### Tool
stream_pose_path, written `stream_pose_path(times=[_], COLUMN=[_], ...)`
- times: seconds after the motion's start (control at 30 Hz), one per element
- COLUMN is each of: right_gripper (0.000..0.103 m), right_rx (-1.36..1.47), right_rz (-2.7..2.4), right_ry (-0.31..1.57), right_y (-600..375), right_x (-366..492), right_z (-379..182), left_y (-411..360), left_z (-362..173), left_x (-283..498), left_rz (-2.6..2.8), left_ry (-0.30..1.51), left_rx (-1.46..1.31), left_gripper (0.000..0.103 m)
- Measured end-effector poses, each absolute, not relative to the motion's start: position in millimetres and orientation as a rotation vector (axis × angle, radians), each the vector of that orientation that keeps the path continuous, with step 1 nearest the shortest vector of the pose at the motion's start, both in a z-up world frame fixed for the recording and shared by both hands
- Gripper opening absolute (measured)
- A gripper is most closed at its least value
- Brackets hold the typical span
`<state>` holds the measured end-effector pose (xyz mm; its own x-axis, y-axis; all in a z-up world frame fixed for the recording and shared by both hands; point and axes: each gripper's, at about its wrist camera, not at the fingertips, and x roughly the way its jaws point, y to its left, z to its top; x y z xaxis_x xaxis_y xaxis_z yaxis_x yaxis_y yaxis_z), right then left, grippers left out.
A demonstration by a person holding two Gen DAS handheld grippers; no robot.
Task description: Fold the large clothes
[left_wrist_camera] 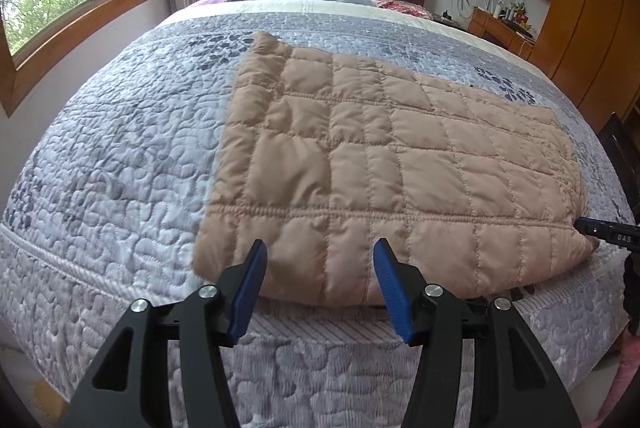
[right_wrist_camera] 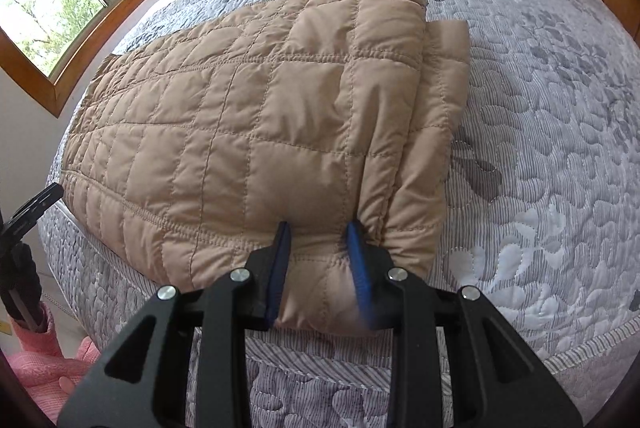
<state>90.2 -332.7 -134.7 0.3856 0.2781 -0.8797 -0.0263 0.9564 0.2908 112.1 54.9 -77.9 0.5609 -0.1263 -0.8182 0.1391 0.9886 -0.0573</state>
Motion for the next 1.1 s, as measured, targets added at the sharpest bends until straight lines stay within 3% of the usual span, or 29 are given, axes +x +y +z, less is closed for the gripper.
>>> stream_pose_path(times=[0.57,0.97,1.03,1.1], right_gripper=[0.028,0.028,0.028,0.028], right_rx=[0.231,0.239,0.238,0.237], right_rz=[0.197,0.203,0.204,0.204], right_ry=[1.175,1.177,1.180,1.184], right_y=[-330,-329,-330,-329], right_x=[94,93,94,95], right_z=[-132,-132,-132,-132], left_y=[112,146,147,149], left_z=[-118,-148,-148,-147], left_x=[108,133,135,135], left_rz=[-0.164,-0.194,-0.194,-0.212], left_ry=[1.060,0.976,0.958,0.936], left_rx=[-0.438,-0.823,-0.844,-0.875], left_gripper=[0.063,0.063,0.041,0.027])
